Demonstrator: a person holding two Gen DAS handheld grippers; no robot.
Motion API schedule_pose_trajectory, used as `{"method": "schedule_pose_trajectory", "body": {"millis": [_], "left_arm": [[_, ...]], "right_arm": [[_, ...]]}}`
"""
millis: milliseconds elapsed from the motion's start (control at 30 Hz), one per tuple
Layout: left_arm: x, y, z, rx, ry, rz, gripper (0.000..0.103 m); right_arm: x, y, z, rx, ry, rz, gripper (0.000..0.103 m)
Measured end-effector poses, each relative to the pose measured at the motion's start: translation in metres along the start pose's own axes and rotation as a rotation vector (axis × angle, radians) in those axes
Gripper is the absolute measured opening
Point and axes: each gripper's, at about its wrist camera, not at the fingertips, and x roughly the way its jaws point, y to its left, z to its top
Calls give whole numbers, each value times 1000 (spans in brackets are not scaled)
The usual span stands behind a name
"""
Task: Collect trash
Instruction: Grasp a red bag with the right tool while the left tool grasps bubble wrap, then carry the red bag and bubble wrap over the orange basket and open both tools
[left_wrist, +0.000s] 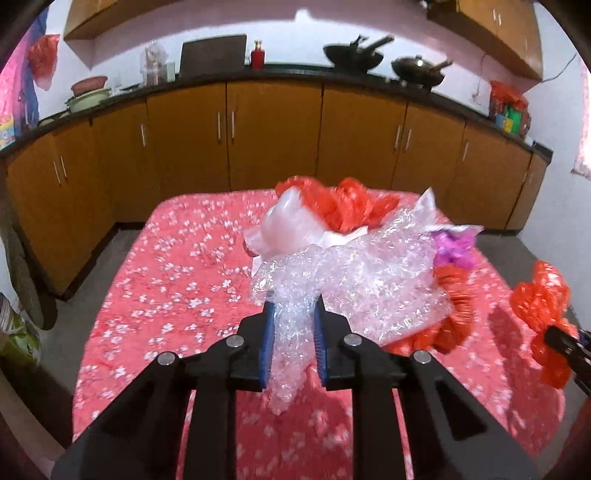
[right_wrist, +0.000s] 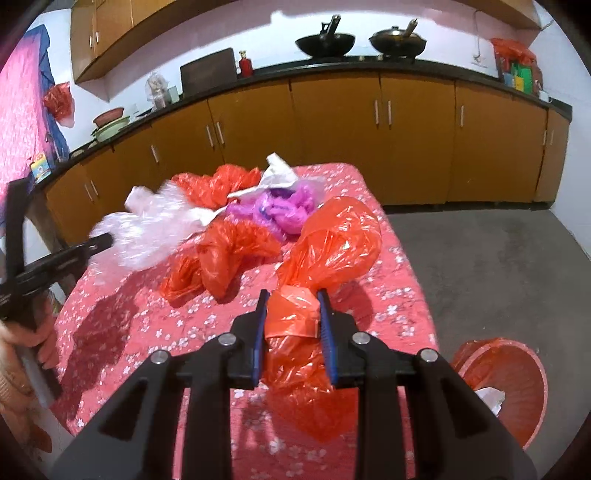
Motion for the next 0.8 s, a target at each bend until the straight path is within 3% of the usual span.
{"method": "schedule_pose_trajectory", "body": {"millis": [300, 533, 800], "left_arm": [[-43, -21, 15, -8, -78, -47, 19], [-47, -59, 21, 52, -109, -79, 19], [-44, -121, 18, 121, -120, -153, 19]], "right_arm": [[-20, -20, 6, 31, -59, -57, 26], [-34, -43, 6, 61, -89, -109, 26], [-53, -83, -3, 78, -140, -229, 26]]}}
